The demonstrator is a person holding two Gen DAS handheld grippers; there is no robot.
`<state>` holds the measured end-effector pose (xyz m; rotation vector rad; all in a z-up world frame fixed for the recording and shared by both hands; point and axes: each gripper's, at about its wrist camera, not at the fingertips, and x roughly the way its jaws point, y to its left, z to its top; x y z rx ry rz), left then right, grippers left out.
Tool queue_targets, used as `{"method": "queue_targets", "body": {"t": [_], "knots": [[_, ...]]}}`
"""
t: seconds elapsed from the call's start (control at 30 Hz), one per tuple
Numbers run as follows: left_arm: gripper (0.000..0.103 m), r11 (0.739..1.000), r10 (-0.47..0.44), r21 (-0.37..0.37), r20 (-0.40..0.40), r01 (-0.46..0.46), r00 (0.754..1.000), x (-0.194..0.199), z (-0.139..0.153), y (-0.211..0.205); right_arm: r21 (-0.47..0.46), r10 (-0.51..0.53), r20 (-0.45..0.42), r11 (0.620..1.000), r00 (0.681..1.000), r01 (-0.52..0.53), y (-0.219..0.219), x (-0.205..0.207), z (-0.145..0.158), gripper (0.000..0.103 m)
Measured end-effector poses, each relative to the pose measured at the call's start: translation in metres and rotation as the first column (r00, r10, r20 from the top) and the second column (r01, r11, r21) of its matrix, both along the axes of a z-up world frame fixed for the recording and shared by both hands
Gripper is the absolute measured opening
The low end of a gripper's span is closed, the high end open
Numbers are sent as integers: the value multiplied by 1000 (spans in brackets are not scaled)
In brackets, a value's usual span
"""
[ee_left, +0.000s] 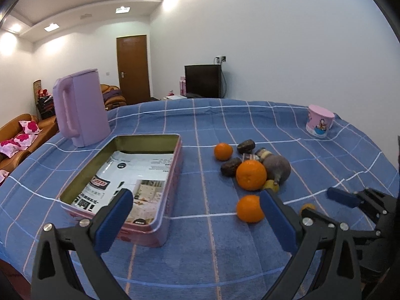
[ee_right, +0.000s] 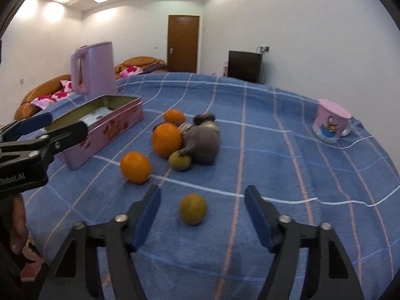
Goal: Organize fruits
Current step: 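Grasp an orange with the left tool while the right tool grasps a small yellow-green fruit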
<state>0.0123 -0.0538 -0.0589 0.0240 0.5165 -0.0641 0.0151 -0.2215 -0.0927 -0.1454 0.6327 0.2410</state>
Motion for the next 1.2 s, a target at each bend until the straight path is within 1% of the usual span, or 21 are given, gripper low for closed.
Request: {"method": "queue_targets", "body": {"t": [0.03,0.07,0.13,0.17,0.2,0.23,0.27,0.37,0.47,0.53,0.63,0.77,0.8,0.83,0.87,0.93,0.97,1.0,1.13,1.2], "knots": [[103,1000,-5,3,-10,5,1000,2,-2,-2,-5,-1,-14,1000,1000,1,1,3,-2,52],[102,1000,-14,1,-21,14,1000,3,-3,-3,-10,-3,-31,1000,1000,3,1,5,-4,51],[102,999,-33,-5,-39,33,999,5,-6,-6,-2,6,-45,1000,999,-6,1,8,-5,45],[102,999,-38,-3,-43,38,998,6,-7,-8,-3,7,-56,1000,998,-7,1,9,-6,43],[100,999,-47,-1,-45,47,998,6,-8,-10,-5,4,-78,1000,997,-5,1,11,-8,40],[99,999,-55,0,-48,55,997,6,-8,-12,4,11,-102,1000,995,-11,0,14,-10,33],[98,998,-63,-1,-53,63,997,6,-8,-13,13,21,-106,1000,994,-20,0,14,-11,29],[94,996,-89,-12,-77,89,993,9,-11,-17,14,42,-97,999,994,-41,1,12,-10,28],[90,994,-109,-23,-97,107,989,13,-12,-20,21,31,-71,999,997,-30,-3,11,-5,28],[83,992,-125,-33,-115,122,986,17,-13,-23,13,-4,-49,1000,999,5,-10,14,0,28],[80,989,-146,-36,-145,142,979,25,-16,-31,13,-40,-40,999,998,41,-20,20,3,28],[79,983,-181,-32,-188,178,965,35,-22,-42,27,-55,-53,998,997,57,-26,25,-2,28],[74,982,-189,-32,-209,187,959,39,-25,-45,27,-55,-48,998,997,56,-26,25,-1,28],[65,981,-195,-39,-227,191,954,42,-27,-45,28,-53,-54,998,997,55,-26,25,-1,28],[62,979,-206,-54,-241,198,949,45,-28,-46,31,-51,-56,998,997,53,-26,25,-2,28],[61,976,-216,-76,-274,203,937,51,-32,-46,42,-52,-59,998,997,55,-27,26,-2,28],[59,977,-211,-82,-280,195,937,52,-33,-44,45,-50,-61,998,997,53,-28,26,-2,28],[53,976,-214,-95,-280,195,936,52,-33,-42,44,-47,-62,998,997,50,-27,26,-2,28],[42,970,-241,-114,-282,217,929,50,-35,-43,43,-33,-55,998,998,36,-25,24,-2,28],[42,970,-241,-106,-279,219,930,48,-35,-44,54,-30,-53,998,998,33,-27,24,-2,28]]}}
